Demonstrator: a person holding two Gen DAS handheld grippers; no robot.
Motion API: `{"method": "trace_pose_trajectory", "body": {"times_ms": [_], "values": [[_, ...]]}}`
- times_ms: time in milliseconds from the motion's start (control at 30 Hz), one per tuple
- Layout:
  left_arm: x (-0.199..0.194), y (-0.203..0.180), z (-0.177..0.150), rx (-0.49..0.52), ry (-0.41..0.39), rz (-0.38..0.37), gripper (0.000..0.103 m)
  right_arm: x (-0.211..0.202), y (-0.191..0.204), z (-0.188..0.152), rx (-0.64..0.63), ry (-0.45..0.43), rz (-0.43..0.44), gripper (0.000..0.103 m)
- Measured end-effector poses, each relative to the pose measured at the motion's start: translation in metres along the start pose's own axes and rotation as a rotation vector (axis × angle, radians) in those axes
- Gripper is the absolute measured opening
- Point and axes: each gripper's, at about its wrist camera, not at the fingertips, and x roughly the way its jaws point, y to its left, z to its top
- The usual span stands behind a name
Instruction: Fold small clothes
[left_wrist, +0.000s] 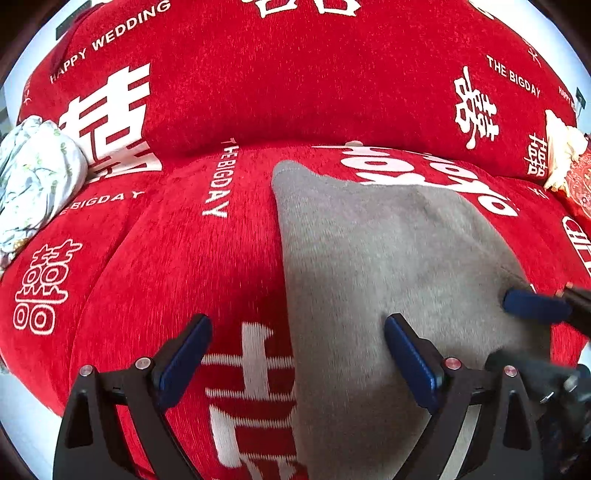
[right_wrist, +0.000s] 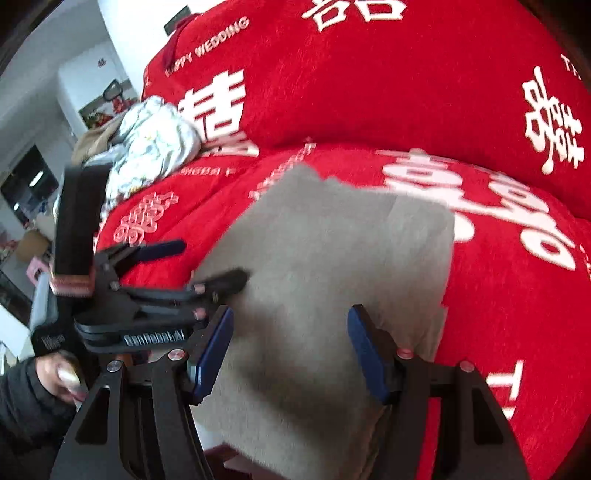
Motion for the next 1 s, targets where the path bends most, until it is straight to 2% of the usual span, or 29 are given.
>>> {"method": "trace_pose_trajectory", "body": {"times_ms": [200, 333, 400, 467, 533, 633, 700, 767, 867, 1000], "values": [[-0.006, -0.002, -0.014, 0.003, -0.018, 0.008, 0.095, -0.003, -0.002, -0.025, 0.009, -0.028, -0.011, 0.068], [-0.01, -0.003, -0.019, 0.004, -0.026, 0.021, 0.095, -0.007, 0.002, -0.035, 0.014, -0.024, -0.026, 0.072], [-0.015, -0.004, -0.022, 0.001, -0.026, 0.025, 0.095, -0.007, 0.004, -0.04, 0.02, -0.003, -0.035, 0.079], [-0.023, -0.005, -0.025, 0.001, -0.029, 0.028, 0.095, -0.005, 0.009, -0.047, 0.015, 0.044, -0.078, 0.079], [-0.034, -0.007, -0.027, 0.003, -0.04, 0.035, 0.095, -0.01, 0.014, -0.051, 0.01, 0.041, -0.111, 0.08], [-0.052, -0.011, -0.031, 0.008, -0.071, 0.052, 0.095, -0.027, 0.025, -0.053, 0.01, 0.003, -0.18, 0.08], [-0.065, -0.015, -0.033, 0.011, -0.092, 0.073, 0.095, -0.043, 0.037, -0.052, -0.002, -0.062, -0.256, 0.083], [-0.077, -0.019, -0.036, 0.013, -0.117, 0.086, 0.095, -0.057, 0.048, -0.052, -0.02, -0.114, -0.295, 0.083], [-0.09, -0.019, -0.039, 0.0, -0.127, 0.026, 0.095, -0.072, 0.059, -0.05, -0.033, -0.164, -0.343, 0.083], [-0.103, -0.02, -0.047, -0.014, -0.149, 0.039, 0.095, -0.082, 0.061, -0.049, -0.009, -0.183, -0.351, 0.084]]}}
